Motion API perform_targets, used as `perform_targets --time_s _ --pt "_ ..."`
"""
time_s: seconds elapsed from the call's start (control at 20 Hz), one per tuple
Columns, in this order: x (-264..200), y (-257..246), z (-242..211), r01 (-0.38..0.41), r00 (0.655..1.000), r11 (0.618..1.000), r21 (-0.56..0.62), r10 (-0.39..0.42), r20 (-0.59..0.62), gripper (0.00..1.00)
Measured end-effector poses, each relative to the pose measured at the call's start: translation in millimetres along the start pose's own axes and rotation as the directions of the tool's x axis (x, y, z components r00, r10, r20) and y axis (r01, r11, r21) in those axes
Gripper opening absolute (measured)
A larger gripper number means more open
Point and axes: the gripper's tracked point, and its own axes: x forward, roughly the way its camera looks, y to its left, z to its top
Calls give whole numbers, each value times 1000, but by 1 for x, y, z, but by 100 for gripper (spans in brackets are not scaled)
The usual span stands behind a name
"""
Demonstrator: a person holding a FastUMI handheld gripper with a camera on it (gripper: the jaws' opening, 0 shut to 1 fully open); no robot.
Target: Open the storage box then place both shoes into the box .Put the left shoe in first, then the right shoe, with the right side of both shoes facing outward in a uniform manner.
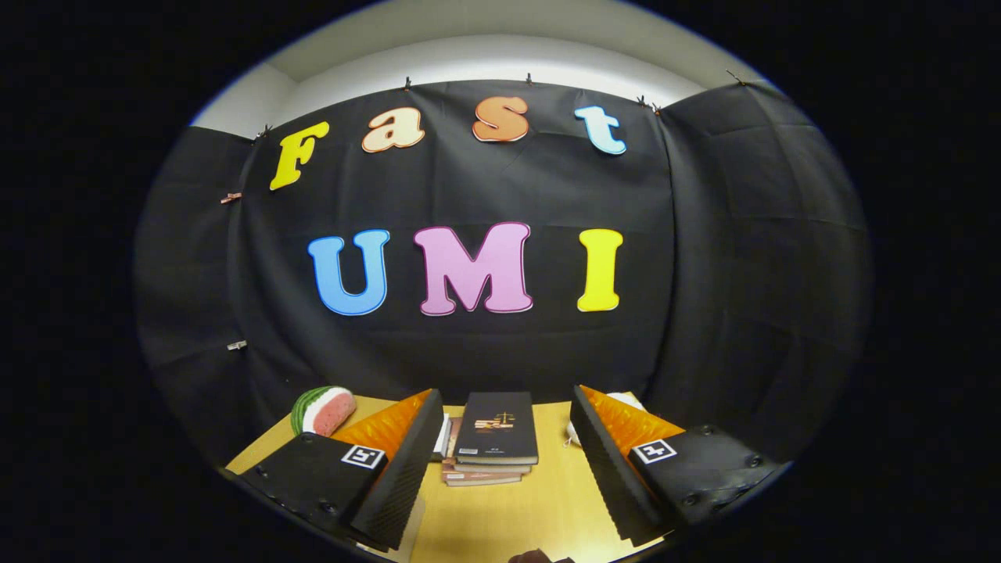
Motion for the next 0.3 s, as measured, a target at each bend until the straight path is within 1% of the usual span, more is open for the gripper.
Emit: perform_targets --time_s 0.05,0.2,0.3 --pt "-1 -9 0 6 1000 1000 -9 -6 22 98" --pt "1 -25 -6 -13 998 999 -44 15 61 99" --pt "-2 -24 -17 -58 997 997 -53 61 44 98"
